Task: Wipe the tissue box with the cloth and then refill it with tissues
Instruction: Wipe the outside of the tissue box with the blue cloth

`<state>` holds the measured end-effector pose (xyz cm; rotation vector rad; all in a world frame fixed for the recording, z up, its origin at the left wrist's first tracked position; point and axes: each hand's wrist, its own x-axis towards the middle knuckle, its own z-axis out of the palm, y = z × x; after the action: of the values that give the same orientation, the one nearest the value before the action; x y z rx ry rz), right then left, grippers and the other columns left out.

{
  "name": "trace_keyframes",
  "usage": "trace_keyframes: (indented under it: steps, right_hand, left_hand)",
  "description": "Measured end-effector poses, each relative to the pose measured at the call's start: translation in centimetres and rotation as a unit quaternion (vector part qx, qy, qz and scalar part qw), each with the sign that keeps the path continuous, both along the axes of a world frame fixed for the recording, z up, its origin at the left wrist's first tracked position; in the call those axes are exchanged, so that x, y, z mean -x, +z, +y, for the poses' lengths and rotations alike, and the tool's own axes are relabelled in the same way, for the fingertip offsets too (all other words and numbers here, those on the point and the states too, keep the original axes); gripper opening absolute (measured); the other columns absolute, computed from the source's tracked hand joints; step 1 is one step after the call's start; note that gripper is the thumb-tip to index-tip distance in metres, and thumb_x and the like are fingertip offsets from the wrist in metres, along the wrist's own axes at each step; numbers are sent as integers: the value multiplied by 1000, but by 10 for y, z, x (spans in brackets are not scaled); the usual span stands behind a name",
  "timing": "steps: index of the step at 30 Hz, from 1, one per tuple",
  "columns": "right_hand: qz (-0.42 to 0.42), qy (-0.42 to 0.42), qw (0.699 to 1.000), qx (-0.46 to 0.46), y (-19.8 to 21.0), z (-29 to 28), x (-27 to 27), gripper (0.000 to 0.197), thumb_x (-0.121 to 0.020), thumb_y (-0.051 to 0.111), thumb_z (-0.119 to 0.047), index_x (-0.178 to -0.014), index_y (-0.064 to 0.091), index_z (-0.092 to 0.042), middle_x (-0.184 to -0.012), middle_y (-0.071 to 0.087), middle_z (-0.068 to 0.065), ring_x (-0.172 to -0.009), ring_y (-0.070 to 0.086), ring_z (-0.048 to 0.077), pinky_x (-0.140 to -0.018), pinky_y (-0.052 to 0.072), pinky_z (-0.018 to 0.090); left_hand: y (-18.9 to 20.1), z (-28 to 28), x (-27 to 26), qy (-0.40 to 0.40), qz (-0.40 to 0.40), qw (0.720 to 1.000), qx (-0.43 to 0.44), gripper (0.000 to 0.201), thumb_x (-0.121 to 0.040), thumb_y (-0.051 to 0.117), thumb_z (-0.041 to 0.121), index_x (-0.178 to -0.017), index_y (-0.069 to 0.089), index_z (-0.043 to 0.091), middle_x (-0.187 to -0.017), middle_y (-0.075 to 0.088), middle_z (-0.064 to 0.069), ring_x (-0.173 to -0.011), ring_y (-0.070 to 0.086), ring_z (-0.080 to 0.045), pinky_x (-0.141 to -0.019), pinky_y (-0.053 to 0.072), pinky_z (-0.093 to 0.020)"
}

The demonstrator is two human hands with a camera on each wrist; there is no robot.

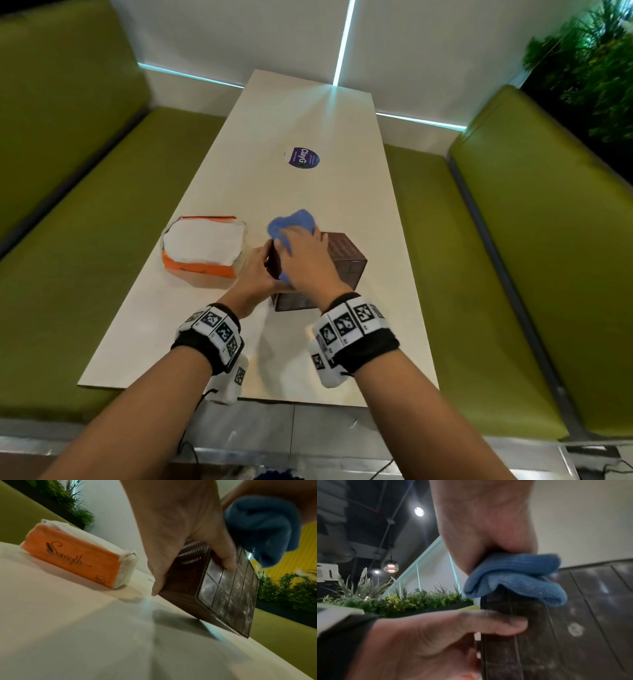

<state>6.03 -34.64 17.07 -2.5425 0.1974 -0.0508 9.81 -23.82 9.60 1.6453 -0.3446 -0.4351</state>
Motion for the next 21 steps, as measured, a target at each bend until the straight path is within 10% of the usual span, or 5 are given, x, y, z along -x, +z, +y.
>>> trace_keyframes:
  steps: [2,6,13,21]
  right_hand:
    - [61,3,993,96,-10,-11,-6,43,-103,34,-29,-145,39,-21,-158,28,1,-148,11,34,-121,7,51]
    - [99,-62,989,90,-21,-72,-12,39,-102,35,-22,-140,46,-17,-161,22,0,-147,16,30,-120,12,50]
    - [33,26,987,156,-5,6,3,48,-104,30,-33,-149,32,-18,-160,23,3,-150,13,26,-122,4,44]
    - [77,-100,989,76,-10,-71,3,42,-104,30,-25,-143,43,-14,-159,26,5,-145,27,30,-119,14,47]
  left_hand:
    - [-5,5,1,9,-3,1000,-1,87,-50,94,23,-127,53,25,-124,61,-1,-114,59,-13,-93,55,-32]
    - [-12,10,2,26,-9,1000,2,92,-55,94,9,-134,48,20,-125,57,6,-115,55,-4,-85,48,-9]
    - [-5,0,4,42,-43,997,-45,88,-61,89,7,-133,41,23,-113,45,8,-103,50,-5,-99,46,-34]
    - [-4,2,4,39,-34,996,-66,114,-55,94,10,-149,30,19,-125,33,1,-114,37,-9,-96,33,-19]
